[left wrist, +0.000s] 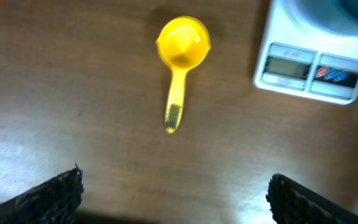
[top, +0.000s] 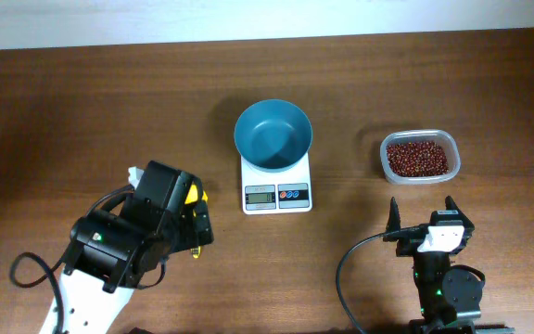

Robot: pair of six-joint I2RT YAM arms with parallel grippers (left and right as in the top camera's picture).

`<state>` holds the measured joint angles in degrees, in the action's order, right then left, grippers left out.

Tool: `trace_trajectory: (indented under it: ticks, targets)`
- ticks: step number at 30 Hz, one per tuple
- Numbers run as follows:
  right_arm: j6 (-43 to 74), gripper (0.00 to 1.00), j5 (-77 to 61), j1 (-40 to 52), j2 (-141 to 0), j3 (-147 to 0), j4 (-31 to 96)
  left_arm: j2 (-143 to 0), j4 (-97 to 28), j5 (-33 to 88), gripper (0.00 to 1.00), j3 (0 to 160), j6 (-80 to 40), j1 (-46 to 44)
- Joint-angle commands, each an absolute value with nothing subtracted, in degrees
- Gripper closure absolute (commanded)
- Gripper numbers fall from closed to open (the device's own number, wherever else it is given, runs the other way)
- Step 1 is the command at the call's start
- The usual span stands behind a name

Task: Scoop item into bowl and weigh 50g on scale
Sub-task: 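Move the left gripper back over the yellow scoop, then grasp the yellow scoop handle with the left gripper and lift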

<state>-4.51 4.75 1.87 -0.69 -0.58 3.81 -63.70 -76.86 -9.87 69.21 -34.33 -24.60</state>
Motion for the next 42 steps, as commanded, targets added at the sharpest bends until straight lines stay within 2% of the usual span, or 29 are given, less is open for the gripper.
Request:
trace_trajectory:
  ticks: [1, 5, 12, 15, 25, 28, 29, 32, 37, 42]
  targets:
    - [-4.1, 0.01, 5.8, 2.2, -0.2, -0.3, 4.1, -65.3, -76.8, -11.6, 0.01, 66.6, -35.3, -24.2]
    - [-4.1, 0.01, 5.8, 2.2, -0.2, -0.3, 4.1, -69.2, -74.3, -11.7, 0.01, 61.4, -35.1, -24.2]
    - [-4.1, 0.01, 5.8, 2.2, -0.2, -0.3, 4.1, -80.8, -59.7, -11.9, 0.0, 52.3, -32.2, -24.2]
    - [-4.1, 0.01, 5.8, 2.2, -0.2, -0.3, 4.1, -85.7, -55.5, -12.2, 0.08, 51.0, -28.7, -24.2]
    - [-4.1, 0.01, 5.8, 2.2, -0.2, -0.3, 4.1, -92.3, -42.9, -14.8, 0.13, 46.9, -19.9, -24.2]
    - [-4.1, 0.01, 5.8, 2.2, -0.2, -0.3, 4.1, -92.3, -39.6, -14.8, 0.17, 44.6, -19.6, -24.2]
    - [-4.1, 0.01, 5.8, 2.2, -0.2, -0.3, 4.1, -92.3, -38.6, -14.8, 0.22, 43.7, -19.6, -24.2]
    - [-4.1, 0.01, 5.8, 2.2, -0.2, -0.3, 4.1, -92.3, -35.2, -14.2, 0.22, 41.8, -19.6, -24.2]
    - [-4.1, 0.01, 5.8, 2.2, -0.2, -0.3, 4.1, -92.3, -31.8, -12.8, 0.29, 41.2, -19.6, -24.2]
    - [-4.1, 0.01, 5.8, 2.2, -0.2, -0.3, 4.1, -92.3, -31.7, -12.6, 0.44, 41.2, -19.6, -24.2]
